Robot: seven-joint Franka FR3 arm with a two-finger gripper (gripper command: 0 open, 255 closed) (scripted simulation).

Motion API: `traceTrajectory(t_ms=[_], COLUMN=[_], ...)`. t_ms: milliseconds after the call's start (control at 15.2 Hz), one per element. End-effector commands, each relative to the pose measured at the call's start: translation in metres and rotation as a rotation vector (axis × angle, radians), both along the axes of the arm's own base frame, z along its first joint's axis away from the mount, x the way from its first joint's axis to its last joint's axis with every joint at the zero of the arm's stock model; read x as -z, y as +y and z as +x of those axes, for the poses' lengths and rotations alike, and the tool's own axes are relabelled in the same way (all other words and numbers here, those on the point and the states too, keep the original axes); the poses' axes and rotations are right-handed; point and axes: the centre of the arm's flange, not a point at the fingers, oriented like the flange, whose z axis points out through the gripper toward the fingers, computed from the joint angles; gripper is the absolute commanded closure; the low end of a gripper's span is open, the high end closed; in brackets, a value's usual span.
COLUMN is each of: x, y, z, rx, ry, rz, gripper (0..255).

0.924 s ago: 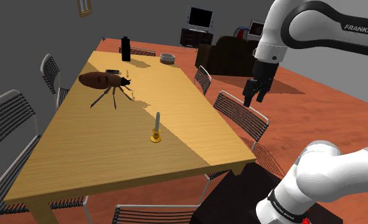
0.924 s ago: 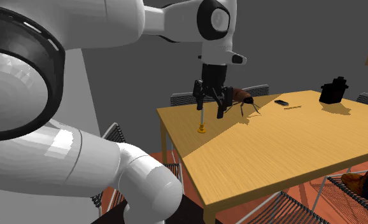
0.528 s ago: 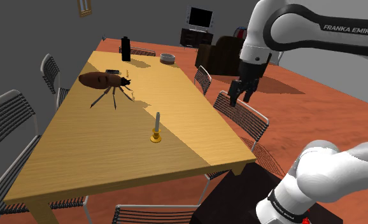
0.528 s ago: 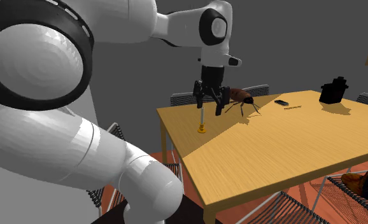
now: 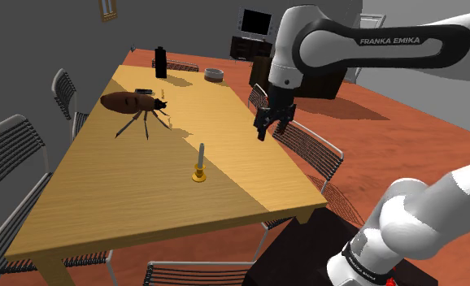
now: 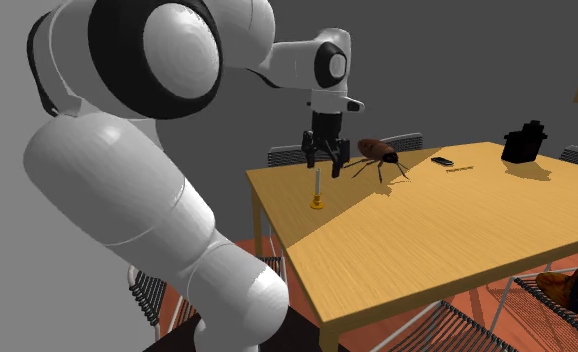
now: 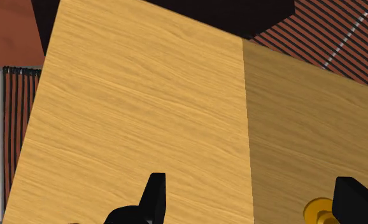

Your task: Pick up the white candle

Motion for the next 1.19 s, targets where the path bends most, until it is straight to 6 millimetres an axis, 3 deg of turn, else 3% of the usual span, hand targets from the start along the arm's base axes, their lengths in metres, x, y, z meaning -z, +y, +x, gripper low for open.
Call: traceTrajectory(t_ms=[0, 924, 1122], x=[0.008, 0.056, 0.068], y=[0.016, 0.13, 0.133], z=[0.02, 0.152, 0.155], rx=[-0.003, -0.022, -0.023], ry=[-0.007, -0.05, -0.051], rz=[0.001, -0.004, -0.004], gripper=[0, 0, 0])
